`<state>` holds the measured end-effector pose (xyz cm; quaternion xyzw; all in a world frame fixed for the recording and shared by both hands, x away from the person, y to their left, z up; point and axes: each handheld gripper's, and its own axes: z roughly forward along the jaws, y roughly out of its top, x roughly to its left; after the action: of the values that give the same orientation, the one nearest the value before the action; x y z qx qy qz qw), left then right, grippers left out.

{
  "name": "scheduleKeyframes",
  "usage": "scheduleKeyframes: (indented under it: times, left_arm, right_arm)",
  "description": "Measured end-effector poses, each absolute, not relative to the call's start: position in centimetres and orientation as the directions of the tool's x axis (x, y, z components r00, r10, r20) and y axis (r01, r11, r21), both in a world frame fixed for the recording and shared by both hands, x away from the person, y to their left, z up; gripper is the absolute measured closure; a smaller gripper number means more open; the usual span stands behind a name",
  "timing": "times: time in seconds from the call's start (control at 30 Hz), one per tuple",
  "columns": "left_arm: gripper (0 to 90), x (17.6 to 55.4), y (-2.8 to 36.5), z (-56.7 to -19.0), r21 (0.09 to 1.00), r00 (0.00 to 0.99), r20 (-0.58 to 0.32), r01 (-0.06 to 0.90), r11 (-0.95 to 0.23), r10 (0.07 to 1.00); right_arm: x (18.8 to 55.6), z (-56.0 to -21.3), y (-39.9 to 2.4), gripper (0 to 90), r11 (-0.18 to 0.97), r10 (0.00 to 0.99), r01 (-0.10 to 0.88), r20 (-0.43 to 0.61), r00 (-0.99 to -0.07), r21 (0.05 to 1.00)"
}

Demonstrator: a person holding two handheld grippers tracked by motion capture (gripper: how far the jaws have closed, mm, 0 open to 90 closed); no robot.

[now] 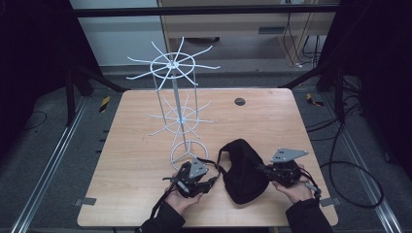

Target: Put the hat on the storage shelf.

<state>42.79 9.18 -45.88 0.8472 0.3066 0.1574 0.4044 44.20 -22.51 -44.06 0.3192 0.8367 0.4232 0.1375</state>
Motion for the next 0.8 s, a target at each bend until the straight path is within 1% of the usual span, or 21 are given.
scheduleKeyframes:
  times: [0.2,0.3,0.33,0.4,0.53,0.8]
  left_arm:
    - [51.9,41.6,11.8,-44.2,0.815,0.749,0.013,0.376,-0.441,0.663]
    - [50.9,41.1,13.5,-43.5,0.828,0.733,0.020,0.368,-0.422,0.679]
    - [50.5,41.1,13.5,-43.5,0.828,0.733,0.020,0.368,-0.422,0.679]
    - [49.8,40.7,15.5,-42.9,0.841,0.706,0.022,0.370,-0.395,0.708]
    - [47.7,40.4,17.9,-42.6,0.849,0.665,0.031,0.377,-0.371,0.746]
    - [44.3,40.5,22.7,-43.1,0.862,0.564,0.014,0.412,-0.296,0.826]
  right_arm:
    - [42.8,-42.9,-24.5,87.8,0.347,0.705,0.386,0.034,-0.708,0.855]
    - [42.4,-42.3,-25.2,87.9,0.294,0.730,0.354,0.030,-0.682,0.888]
    - [42.3,-42.1,-25.3,87.9,0.280,0.734,0.345,0.032,-0.678,0.896]
    - [42.2,-41.7,-25.5,87.8,0.256,0.742,0.317,0.024,-0.669,0.913]
    - [42.0,-40.8,-25.3,87.8,0.215,0.759,0.269,0.013,-0.651,0.939]
    - [42.0,-38.8,-24.7,87.8,0.155,0.779,0.192,-0.001,-0.627,0.969]
